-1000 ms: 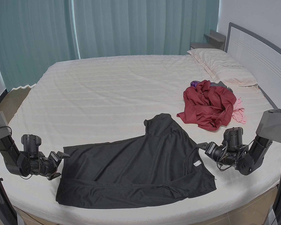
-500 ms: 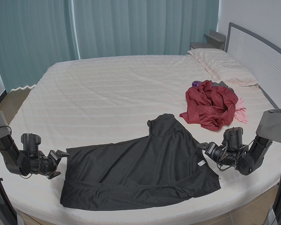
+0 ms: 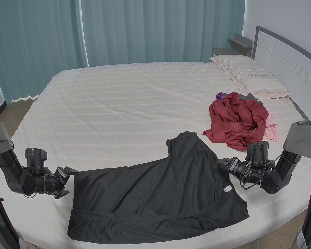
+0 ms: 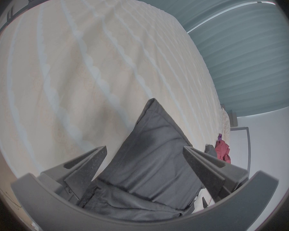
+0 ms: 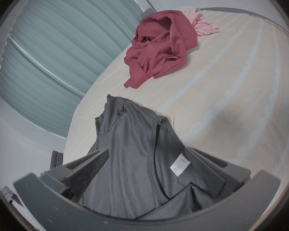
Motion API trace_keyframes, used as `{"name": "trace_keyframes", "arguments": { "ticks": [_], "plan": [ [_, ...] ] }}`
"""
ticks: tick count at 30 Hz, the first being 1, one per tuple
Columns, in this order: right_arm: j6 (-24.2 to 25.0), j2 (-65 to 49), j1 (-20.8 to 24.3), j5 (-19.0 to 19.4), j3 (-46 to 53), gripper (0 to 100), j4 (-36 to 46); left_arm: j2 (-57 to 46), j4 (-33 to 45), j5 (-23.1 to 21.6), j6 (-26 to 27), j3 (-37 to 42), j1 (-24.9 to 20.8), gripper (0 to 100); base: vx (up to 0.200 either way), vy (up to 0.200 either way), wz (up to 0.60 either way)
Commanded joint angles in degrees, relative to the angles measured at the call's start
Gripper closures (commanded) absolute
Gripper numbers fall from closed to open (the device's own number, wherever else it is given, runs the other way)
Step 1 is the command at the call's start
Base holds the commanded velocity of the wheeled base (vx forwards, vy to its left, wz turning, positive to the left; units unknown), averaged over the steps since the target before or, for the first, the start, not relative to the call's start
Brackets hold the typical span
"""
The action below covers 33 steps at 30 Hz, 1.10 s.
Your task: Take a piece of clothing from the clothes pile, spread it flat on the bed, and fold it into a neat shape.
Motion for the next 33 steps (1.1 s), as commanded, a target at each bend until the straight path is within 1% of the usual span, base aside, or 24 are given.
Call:
{"name": "trace_keyframes", "arguments": {
  "ticks": [1,3,6,8,11,13,18,20,32,33],
  "plan": [
    [0.0,0.0,0.2,0.0,0.0,0,0.0,-0.5,0.0,0.5,-0.1,-0.1,-0.4,0,0.0,0.0,0.0],
    [0.0,0.0,0.2,0.0,0.0,0,0.0,-0.5,-0.2,1.9,-0.1,-0.9,-0.9,0,0.0,0.0,0.0],
    [0.0,-0.1,0.4,-0.1,0.2,0,0.0,0.0,-2.0,5.7,-0.1,-3.8,-1.3,0,0.0,0.0,0.0],
    [0.0,-0.3,0.4,-0.1,0.3,0,0.0,0.7,-2.7,6.5,0.1,-5.2,-1.4,0,0.0,0.0,0.0],
    [0.0,-0.3,0.4,-0.1,0.4,0,0.0,4.5,-2.8,6.6,1.1,-7.6,-1.7,0,0.0,0.0,0.0],
    [0.0,-0.3,0.4,-0.1,0.4,0,0.0,7.2,-2.8,6.6,3.1,-9.0,-1.7,0,0.0,0.0,0.0],
    [0.0,-0.3,0.4,-0.1,0.5,0,0.0,10.1,-2.9,6.6,7.9,-9.5,-2.2,0,0.0,0.0,0.0],
    [0.0,-0.1,0.4,-0.1,0.6,0,0.0,10.3,-2.9,6.7,8.7,-9.6,-2.3,0,0.0,0.0,0.0],
    [0.1,-0.1,0.8,-0.1,0.8,0,-0.1,11.5,-2.8,6.6,9.0,-11.7,-3.3,0,0.0,0.0,0.0],
    [0.1,-0.1,0.8,0.0,0.8,0,-0.1,11.8,-2.8,6.7,9.3,-11.9,-3.4,100,0.0,0.0,0.0]
  ]
}}
